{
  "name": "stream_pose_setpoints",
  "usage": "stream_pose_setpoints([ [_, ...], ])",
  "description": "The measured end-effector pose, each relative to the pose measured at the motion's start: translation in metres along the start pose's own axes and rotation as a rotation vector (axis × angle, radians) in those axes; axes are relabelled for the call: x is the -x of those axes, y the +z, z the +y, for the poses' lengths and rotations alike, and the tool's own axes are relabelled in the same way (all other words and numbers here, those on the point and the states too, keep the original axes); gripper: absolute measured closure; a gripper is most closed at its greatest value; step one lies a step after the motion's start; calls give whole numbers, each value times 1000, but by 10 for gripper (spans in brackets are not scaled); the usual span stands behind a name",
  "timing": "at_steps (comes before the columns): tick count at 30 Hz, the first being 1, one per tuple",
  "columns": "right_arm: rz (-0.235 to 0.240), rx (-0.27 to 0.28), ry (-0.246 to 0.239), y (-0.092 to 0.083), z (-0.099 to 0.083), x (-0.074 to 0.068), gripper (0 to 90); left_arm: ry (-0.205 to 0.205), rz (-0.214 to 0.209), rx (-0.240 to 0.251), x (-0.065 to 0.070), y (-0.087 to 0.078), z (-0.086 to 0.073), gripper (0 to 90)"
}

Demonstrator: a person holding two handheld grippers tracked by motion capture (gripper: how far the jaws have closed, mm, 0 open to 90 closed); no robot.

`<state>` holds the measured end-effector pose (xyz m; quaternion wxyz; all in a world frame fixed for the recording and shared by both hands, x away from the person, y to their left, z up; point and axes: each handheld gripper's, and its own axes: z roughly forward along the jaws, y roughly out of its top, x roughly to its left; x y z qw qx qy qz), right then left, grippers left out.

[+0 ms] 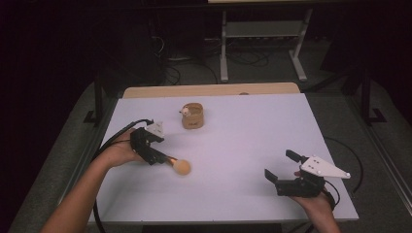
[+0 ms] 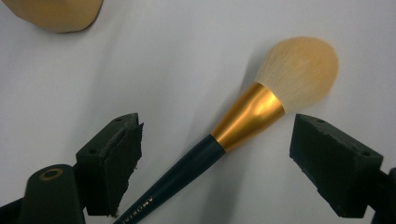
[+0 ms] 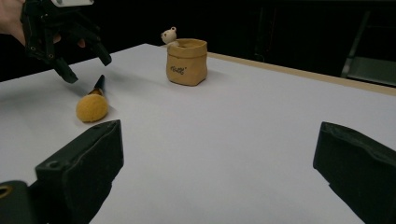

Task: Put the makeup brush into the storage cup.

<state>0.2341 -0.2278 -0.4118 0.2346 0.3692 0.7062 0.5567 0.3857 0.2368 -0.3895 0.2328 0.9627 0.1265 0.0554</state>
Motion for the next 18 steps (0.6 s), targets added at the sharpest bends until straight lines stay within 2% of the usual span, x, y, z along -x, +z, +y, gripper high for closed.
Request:
stream_pose_setpoints([
  [5, 0, -2, -1, 0, 0, 0, 13, -5, 2, -13, 1, 3, -1, 163],
  [8, 0, -2, -2, 0, 0, 0, 12, 20, 2, -24, 0, 7, -2, 163],
  [13, 1, -1, -1, 0, 0, 0, 13, 33, -1, -37, 0, 11, -2, 166],
  [14, 0, -3, -4, 1, 0, 0, 12, 50, -2, -49, 1, 12, -2, 167],
  [18, 2, -3, -5, 1, 0, 0, 13, 67, -9, -69, 2, 17, -2, 191],
])
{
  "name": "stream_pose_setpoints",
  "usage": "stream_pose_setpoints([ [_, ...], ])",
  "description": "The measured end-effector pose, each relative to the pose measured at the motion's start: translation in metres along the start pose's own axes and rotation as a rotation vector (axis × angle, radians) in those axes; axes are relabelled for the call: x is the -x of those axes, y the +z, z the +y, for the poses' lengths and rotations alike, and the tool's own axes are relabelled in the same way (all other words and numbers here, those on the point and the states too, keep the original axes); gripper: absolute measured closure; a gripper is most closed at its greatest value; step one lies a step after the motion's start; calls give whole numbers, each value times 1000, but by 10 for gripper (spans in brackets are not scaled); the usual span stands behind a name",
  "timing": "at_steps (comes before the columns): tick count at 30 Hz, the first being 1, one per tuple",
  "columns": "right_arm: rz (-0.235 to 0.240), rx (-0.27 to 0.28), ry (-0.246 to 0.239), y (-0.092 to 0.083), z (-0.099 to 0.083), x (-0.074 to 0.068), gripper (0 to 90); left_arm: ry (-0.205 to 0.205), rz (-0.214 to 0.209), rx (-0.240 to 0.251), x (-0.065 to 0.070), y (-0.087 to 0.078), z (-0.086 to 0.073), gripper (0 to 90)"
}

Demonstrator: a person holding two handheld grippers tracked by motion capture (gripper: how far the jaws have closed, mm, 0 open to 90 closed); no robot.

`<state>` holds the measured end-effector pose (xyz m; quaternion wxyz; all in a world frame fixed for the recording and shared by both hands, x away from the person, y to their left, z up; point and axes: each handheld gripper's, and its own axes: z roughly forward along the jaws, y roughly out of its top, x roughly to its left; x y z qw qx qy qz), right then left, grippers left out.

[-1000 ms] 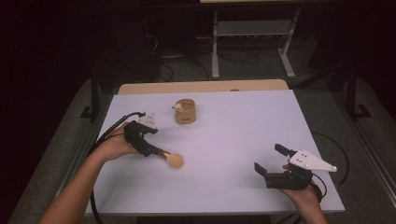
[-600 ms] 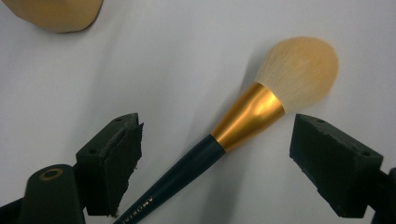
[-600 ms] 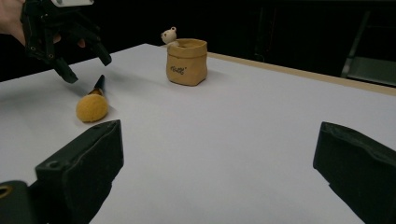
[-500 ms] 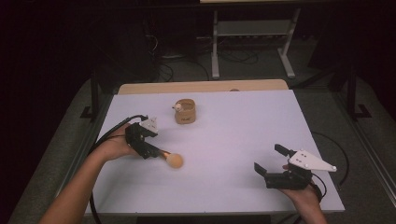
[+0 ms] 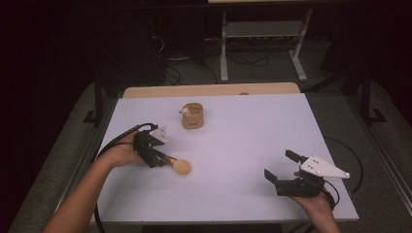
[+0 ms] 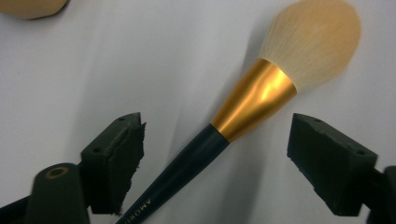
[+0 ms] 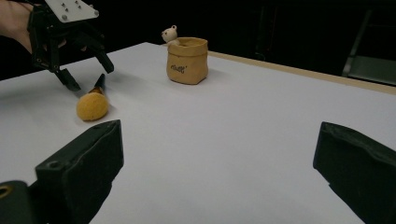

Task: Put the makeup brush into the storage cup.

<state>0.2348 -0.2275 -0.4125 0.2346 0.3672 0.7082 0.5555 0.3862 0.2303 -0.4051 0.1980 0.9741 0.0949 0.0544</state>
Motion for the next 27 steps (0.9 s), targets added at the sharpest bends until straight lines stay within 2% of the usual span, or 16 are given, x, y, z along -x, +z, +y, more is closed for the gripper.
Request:
stream_pose_setpoints([
  [6, -2, -2, -5, 0, 0, 0, 12, 23, 9, -19, 0, 3, 0, 224],
  [11, -1, 1, -1, 0, 0, 0, 12, 39, 0, -23, -1, 4, 0, 260],
  [15, 0, 0, 1, 0, 0, 1, 13, 54, -8, -27, -1, 5, -1, 308],
  [16, 2, 2, 1, 0, 0, 0, 12, 69, -8, -33, -2, 5, -1, 331],
  [27, 0, 1, 0, 0, 0, 0, 13, 109, -21, -53, 1, 9, 0, 472],
])
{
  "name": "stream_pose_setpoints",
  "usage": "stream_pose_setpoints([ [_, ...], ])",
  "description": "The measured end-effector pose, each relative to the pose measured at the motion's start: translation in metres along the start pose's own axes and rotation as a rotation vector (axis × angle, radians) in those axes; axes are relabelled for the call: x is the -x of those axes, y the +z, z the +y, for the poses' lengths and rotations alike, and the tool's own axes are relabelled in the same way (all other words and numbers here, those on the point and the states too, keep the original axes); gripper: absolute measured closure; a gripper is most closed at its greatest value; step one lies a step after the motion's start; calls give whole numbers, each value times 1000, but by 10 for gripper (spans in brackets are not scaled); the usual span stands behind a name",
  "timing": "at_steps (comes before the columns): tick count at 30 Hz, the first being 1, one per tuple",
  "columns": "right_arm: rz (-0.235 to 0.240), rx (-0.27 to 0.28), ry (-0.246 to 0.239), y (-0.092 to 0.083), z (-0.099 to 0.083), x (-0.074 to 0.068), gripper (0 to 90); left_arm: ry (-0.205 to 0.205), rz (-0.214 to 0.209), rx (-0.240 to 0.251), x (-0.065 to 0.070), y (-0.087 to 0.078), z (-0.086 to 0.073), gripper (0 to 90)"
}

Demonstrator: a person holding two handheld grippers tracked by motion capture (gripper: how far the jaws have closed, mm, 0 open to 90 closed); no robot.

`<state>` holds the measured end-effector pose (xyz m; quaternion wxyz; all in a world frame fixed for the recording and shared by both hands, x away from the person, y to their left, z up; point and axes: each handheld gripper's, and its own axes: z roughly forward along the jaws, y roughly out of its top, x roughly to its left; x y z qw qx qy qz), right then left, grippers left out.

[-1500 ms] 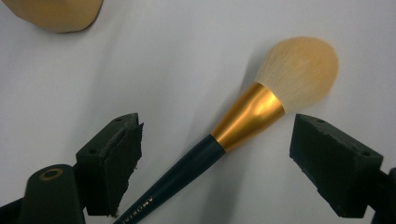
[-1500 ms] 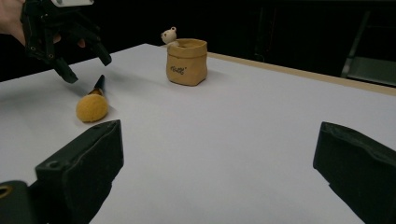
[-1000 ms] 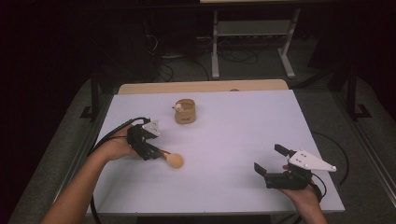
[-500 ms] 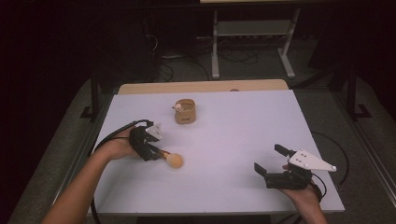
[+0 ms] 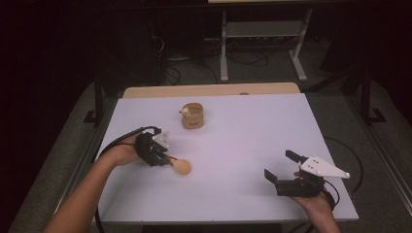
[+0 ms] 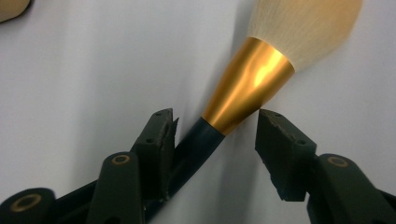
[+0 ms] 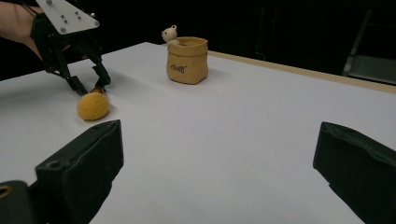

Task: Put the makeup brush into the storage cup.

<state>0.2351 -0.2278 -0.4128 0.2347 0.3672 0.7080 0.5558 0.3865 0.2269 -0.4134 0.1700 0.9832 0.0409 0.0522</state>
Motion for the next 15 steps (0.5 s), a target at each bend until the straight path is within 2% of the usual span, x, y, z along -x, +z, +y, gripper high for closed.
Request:
stream_pose_setpoints([
  [15, 0, -3, 5, 0, 0, 0, 13, 41, 20, -52, 2, 2, 4, 597],
])
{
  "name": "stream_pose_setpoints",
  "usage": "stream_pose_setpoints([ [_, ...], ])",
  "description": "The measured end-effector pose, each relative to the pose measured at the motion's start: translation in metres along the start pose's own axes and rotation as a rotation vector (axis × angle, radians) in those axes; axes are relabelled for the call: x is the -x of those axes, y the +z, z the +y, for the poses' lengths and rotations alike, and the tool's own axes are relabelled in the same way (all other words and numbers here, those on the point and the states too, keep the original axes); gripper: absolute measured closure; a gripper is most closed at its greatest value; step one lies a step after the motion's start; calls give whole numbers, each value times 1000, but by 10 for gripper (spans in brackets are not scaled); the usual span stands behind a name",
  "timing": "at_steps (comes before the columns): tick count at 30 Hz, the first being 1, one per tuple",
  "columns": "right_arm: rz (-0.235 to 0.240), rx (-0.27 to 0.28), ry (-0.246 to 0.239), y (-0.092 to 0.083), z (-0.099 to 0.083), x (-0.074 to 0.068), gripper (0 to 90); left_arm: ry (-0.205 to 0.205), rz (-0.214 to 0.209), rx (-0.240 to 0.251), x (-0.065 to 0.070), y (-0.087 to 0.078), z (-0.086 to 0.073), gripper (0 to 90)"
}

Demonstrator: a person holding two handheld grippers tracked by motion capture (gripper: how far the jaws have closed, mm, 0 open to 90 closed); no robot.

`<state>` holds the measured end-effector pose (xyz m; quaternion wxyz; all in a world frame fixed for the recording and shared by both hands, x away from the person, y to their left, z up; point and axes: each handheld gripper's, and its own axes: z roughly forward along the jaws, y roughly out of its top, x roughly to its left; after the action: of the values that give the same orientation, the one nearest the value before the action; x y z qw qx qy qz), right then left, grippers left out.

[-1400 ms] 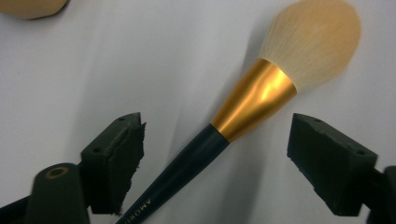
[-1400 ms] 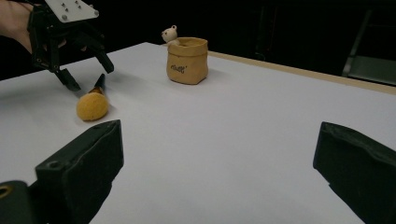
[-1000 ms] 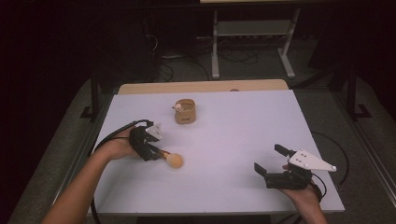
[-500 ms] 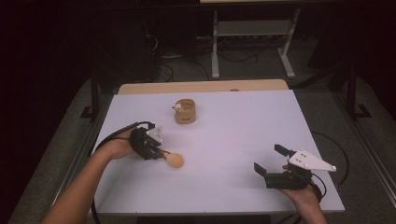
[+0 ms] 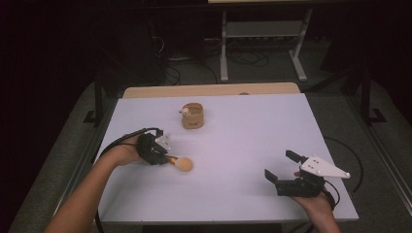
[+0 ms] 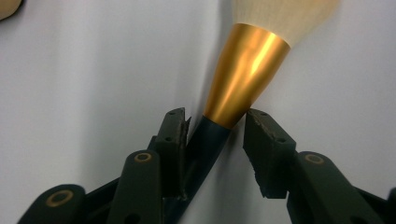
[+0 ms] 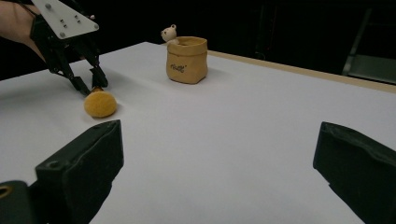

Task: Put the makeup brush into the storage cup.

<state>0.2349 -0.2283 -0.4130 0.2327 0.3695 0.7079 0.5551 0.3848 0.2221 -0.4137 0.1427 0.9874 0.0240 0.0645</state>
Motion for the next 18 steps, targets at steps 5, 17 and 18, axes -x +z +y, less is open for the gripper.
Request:
stream_pose_setpoints([
  [5, 0, 4, -3, 0, 0, 0, 13, 3, 2, -11, 1, 0, 0, 633],
  [17, -3, 4, -3, 0, 0, 0, 13, -2, -15, -33, 3, 1, 2, 724],
  [18, -3, 5, -2, 0, 0, 0, 13, -2, -15, -33, 3, 1, 2, 732],
])
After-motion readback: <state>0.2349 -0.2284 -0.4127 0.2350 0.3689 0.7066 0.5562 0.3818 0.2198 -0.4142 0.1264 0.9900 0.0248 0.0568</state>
